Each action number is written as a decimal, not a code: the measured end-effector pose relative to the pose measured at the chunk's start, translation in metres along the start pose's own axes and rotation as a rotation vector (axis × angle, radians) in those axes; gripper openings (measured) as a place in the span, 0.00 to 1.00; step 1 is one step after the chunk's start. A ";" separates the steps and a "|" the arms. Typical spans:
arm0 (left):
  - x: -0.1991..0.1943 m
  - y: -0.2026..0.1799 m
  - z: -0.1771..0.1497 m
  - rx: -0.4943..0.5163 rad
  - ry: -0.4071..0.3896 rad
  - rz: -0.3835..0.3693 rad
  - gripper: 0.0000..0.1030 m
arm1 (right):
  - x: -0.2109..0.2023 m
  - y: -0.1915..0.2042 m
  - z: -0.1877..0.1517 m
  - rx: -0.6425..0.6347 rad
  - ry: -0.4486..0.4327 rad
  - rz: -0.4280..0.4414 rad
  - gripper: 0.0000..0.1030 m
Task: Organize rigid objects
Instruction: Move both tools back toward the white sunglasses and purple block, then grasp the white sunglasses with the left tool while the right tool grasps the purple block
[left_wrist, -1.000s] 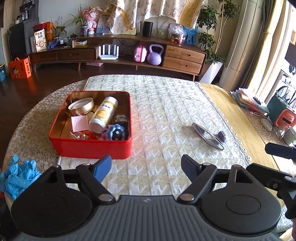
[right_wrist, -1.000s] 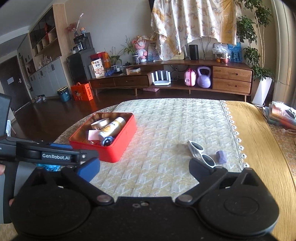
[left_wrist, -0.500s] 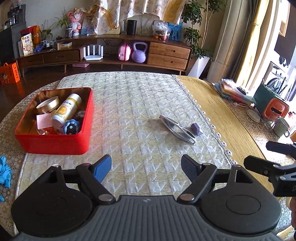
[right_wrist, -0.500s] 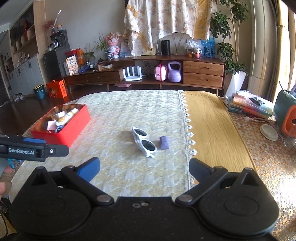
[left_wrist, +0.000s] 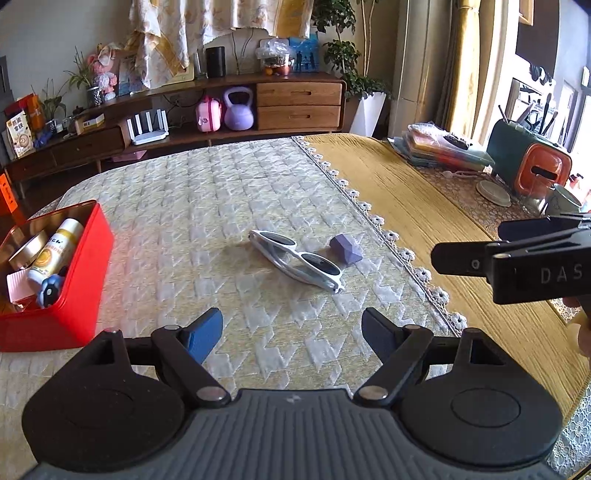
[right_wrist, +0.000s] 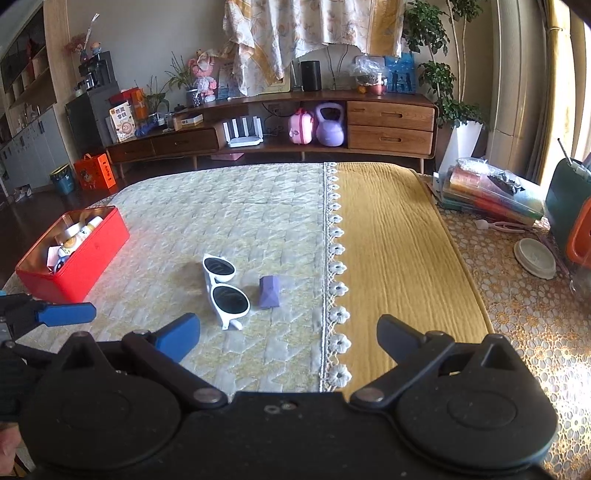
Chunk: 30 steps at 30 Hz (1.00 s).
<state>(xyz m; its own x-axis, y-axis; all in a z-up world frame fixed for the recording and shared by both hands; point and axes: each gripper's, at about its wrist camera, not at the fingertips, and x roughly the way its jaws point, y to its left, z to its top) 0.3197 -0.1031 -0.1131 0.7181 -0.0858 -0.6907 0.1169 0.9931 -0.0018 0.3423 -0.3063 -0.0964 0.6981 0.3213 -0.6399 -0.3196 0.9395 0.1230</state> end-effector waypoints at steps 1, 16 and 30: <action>0.005 -0.004 0.001 0.010 -0.002 0.004 0.80 | 0.007 -0.002 0.002 -0.004 0.009 0.002 0.99; 0.072 0.029 0.036 -0.105 0.011 0.016 0.80 | 0.079 -0.031 0.016 0.070 0.065 0.044 0.82; 0.130 0.028 0.054 -0.177 0.129 0.058 0.80 | 0.106 -0.008 0.010 -0.057 0.056 0.040 0.66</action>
<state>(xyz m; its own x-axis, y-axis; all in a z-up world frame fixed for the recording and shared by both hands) 0.4537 -0.0908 -0.1636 0.6248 -0.0285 -0.7803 -0.0524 0.9956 -0.0783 0.4253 -0.2790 -0.1573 0.6477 0.3496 -0.6770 -0.3833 0.9174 0.1070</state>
